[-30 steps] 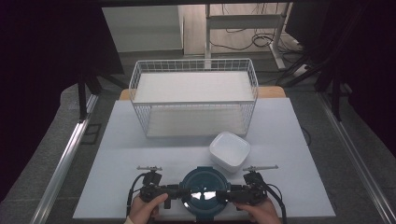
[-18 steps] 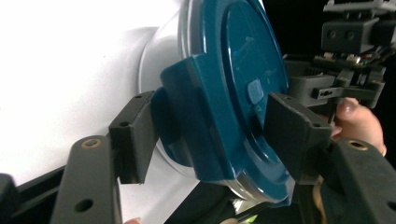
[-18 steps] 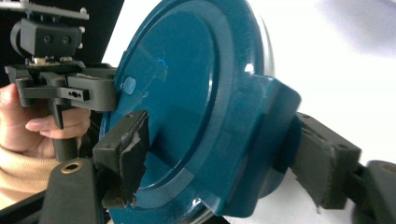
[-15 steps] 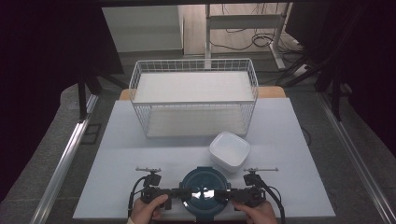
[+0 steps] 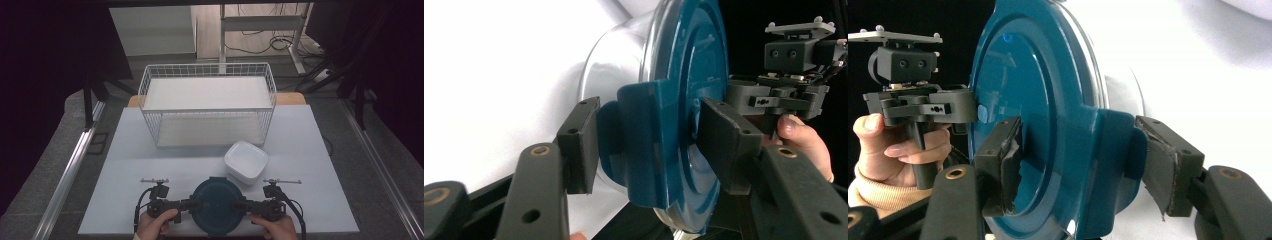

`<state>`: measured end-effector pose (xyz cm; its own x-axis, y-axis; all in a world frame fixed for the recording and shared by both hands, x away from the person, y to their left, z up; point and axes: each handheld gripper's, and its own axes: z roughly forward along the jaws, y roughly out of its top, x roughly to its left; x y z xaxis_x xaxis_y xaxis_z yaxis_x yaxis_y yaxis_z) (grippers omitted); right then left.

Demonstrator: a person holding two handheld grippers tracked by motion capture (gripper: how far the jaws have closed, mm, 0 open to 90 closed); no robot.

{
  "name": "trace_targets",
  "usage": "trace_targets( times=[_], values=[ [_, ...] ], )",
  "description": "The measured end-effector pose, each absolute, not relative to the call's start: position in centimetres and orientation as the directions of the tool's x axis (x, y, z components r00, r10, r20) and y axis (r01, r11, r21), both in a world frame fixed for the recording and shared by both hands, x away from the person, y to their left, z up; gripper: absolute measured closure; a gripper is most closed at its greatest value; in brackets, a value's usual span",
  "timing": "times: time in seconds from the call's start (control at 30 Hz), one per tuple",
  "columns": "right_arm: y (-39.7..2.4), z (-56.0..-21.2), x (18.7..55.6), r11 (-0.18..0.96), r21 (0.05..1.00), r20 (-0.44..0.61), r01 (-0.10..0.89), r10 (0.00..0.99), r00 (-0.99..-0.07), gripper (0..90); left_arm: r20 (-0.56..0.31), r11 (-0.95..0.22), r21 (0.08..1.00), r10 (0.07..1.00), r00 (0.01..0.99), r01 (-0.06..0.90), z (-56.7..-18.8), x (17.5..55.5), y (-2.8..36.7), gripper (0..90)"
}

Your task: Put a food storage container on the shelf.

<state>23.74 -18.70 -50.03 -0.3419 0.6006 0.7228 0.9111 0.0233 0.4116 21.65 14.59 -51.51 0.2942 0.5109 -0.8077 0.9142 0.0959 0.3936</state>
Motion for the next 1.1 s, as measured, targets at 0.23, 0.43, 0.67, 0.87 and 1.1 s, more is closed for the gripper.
trace_targets(
  times=[0.23,0.43,0.67,0.87,1.1],
  values=[
    [-18.6,-49.8,23.9,0.024,0.421,0.721,0.907,0.597,-0.35,38.8,-0.788,0.084,0.421,0.526,0.319,0.903,-51.0,21.5,14.6,46.5],
    [-18.6,-49.0,23.9,0.03,0.449,0.704,0.893,0.603,-0.375,38.8,-0.779,0.079,0.444,0.526,0.341,0.893,-50.4,21.3,14.5,46.4],
    [-18.5,-48.1,24.0,0.041,0.474,0.693,0.88,0.599,-0.401,38.9,-0.765,0.078,0.474,0.53,0.366,0.877,-49.6,21.3,14.6,46.4],
    [-18.5,-47.5,24.1,0.039,0.489,0.689,0.872,0.595,-0.413,38.9,-0.75,0.075,0.496,0.539,0.383,0.865,-48.7,21.3,14.6,46.3],
    [-18.4,-46.0,24.8,0.053,0.517,0.666,0.854,0.602,-0.441,38.6,-0.746,0.078,0.513,0.533,0.399,0.855,-47.6,22.1,14.7,46.2]
  ],
)
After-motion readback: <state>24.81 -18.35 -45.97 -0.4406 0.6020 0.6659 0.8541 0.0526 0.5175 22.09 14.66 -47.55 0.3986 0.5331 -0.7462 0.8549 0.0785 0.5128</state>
